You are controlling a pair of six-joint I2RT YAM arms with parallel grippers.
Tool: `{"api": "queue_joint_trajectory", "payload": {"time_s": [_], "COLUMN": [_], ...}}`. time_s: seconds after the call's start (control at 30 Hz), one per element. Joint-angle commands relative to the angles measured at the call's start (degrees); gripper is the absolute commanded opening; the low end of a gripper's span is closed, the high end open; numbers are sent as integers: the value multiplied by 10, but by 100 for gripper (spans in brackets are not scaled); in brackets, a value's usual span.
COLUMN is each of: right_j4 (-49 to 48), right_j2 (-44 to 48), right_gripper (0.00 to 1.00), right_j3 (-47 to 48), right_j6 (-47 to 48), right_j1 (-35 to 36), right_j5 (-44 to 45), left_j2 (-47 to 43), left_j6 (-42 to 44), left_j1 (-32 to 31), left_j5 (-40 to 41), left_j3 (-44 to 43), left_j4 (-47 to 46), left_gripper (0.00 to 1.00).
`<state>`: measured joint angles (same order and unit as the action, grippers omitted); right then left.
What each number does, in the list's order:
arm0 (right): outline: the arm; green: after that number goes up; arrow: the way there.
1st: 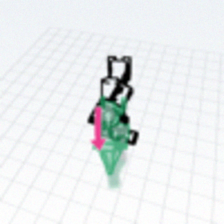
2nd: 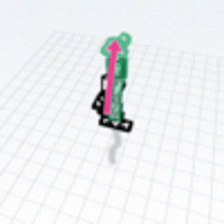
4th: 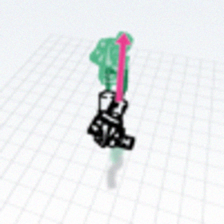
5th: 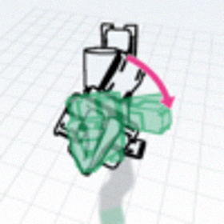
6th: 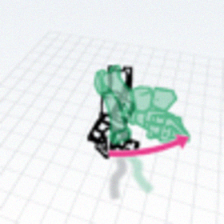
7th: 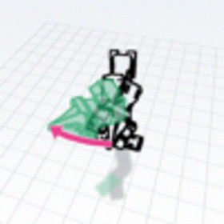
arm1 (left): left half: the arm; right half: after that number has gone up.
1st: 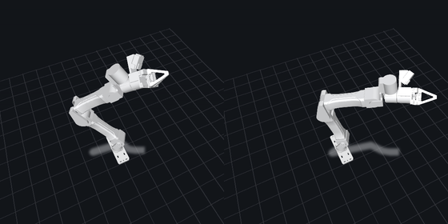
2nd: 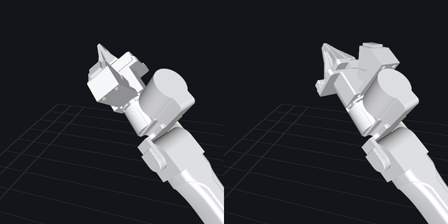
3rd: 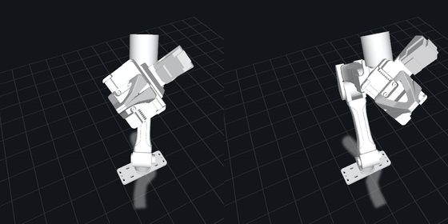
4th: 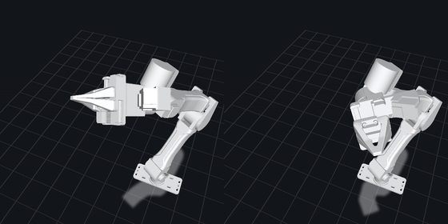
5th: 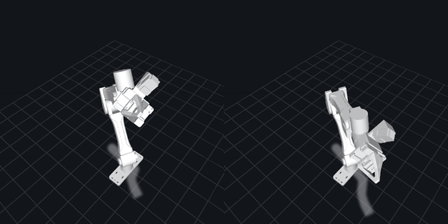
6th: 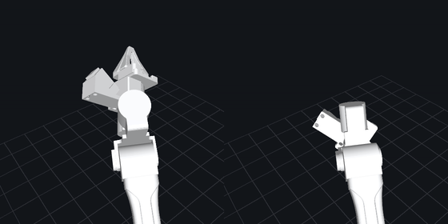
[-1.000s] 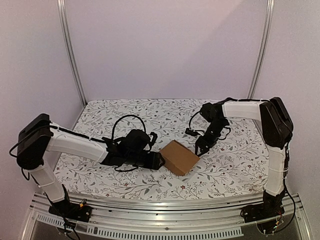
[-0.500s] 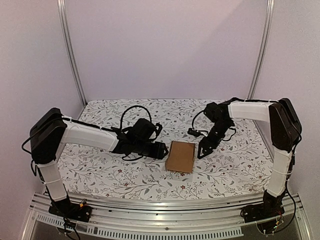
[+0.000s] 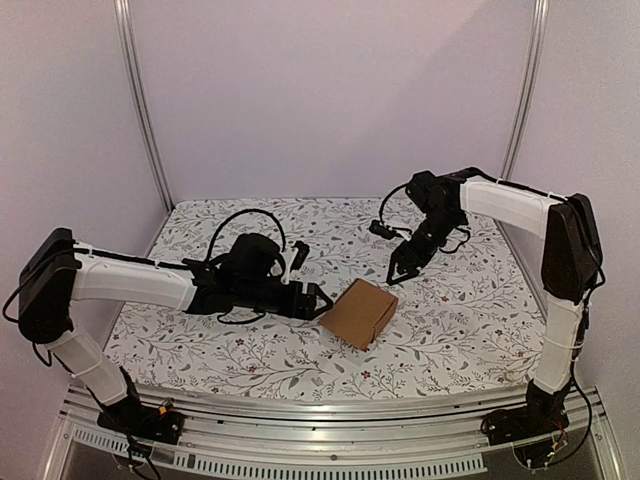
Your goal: Fold the paper box
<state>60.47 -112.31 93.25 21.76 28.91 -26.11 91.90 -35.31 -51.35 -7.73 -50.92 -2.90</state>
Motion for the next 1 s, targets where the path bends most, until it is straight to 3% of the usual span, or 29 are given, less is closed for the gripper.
{"api": "queue_joint_trajectory", "payload": {"time_s": [0.0, 0.33, 0.8, 0.9, 0.97], "right_j4": [37, 68, 62, 62, 62], "right_j2": [-57, -150, -185, -189, -190], "right_gripper": [65, 66, 62, 62, 62], "right_j3": [61, 105, 92, 89, 89], "right_j6": [-13, -25, -37, -36, -35], "right_j1": [13, 18, 18, 18, 18], "right_j5": [-29, -85, -92, -94, -93], "left_j2": [6, 55, 137, 126, 107], "left_j6": [3, 1, -30, -22, 17], "left_j1": [26, 53, 53, 57, 57], "left_j5": [-81, -184, -267, -270, -250], "left_j3": [18, 30, -1, -11, -31], "left_j4": [-35, -80, -125, -84, 1], "left_gripper": [87, 89, 80, 80, 80]}}
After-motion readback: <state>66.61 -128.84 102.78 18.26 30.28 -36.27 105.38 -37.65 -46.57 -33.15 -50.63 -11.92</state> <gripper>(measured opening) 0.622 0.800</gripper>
